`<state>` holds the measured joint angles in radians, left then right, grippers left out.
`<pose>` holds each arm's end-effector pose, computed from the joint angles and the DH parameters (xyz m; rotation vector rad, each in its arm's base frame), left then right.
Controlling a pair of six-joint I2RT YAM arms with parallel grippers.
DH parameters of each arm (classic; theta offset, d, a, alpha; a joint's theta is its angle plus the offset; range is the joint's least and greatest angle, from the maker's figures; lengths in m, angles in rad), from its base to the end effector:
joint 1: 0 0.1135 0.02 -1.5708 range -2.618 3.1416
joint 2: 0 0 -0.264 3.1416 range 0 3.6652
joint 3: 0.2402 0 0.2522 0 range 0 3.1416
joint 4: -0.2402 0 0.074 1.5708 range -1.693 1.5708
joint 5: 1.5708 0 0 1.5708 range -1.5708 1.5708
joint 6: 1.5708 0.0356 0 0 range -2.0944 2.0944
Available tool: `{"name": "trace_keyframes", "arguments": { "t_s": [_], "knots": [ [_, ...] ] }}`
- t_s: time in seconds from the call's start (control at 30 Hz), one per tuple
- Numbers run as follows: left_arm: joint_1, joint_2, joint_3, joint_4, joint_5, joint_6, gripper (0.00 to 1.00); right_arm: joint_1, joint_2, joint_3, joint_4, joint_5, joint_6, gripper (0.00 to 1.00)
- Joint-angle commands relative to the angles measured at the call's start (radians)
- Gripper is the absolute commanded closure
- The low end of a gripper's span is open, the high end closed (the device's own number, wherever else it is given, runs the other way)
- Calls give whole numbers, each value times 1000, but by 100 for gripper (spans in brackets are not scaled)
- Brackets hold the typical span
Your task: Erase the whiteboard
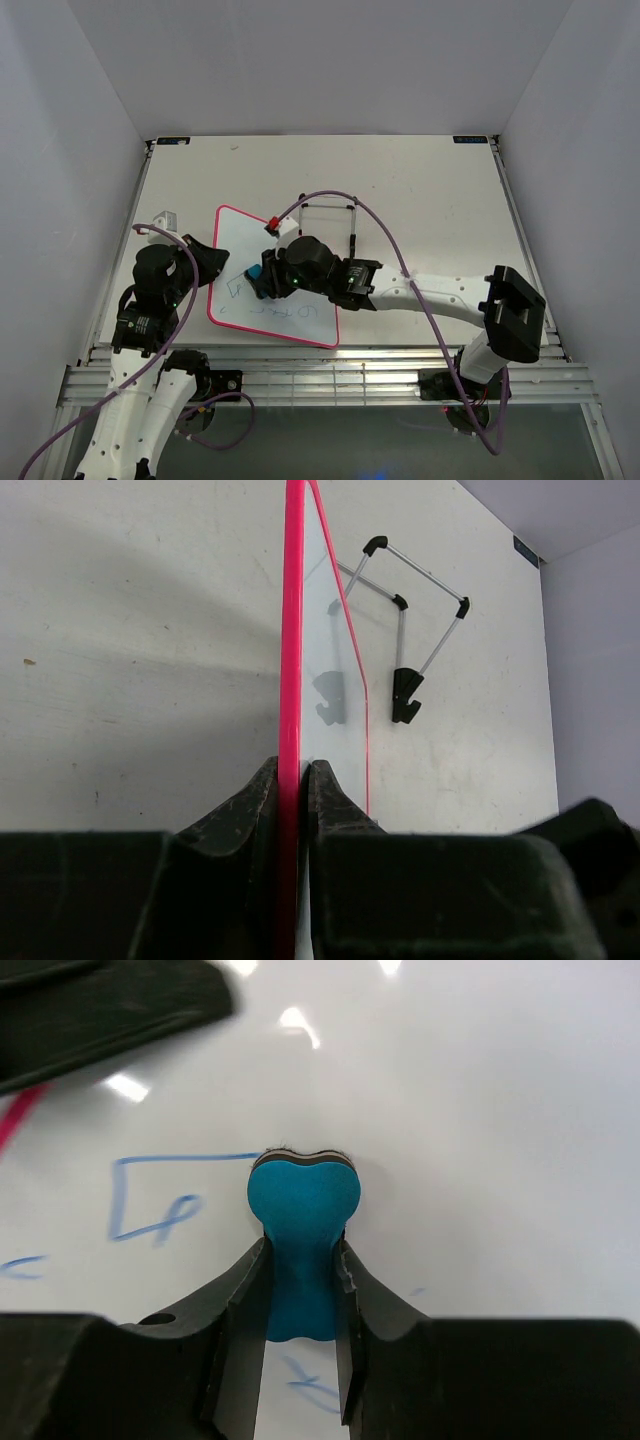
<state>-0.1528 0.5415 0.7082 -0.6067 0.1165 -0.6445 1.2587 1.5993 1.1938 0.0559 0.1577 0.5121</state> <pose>0.1222 -0.0230 0.3028 -0.4279 2.0187 -0.6187 0.1216 0.3588 0.2985 -0.6436 1.9549 1.0105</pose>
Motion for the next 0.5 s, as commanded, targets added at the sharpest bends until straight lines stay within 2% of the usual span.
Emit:
{"name": "trace_keyframes", "arguments": {
  "t_s": [0.0,0.07,0.2,0.47],
  "knots": [
    [-11,2,-6,-24,32,60,100,-79,27,-49,-117,57,-61,90],
    [-13,0,-6,-19,35,60,100,-100,33,-39,-139,43,-90,90],
    [-13,3,-7,-16,48,65,100,-105,53,41,-169,-88,-158,90],
    [-13,6,-10,-11,57,65,100,-4,94,208,-126,-316,-242,90]
  ]
}}
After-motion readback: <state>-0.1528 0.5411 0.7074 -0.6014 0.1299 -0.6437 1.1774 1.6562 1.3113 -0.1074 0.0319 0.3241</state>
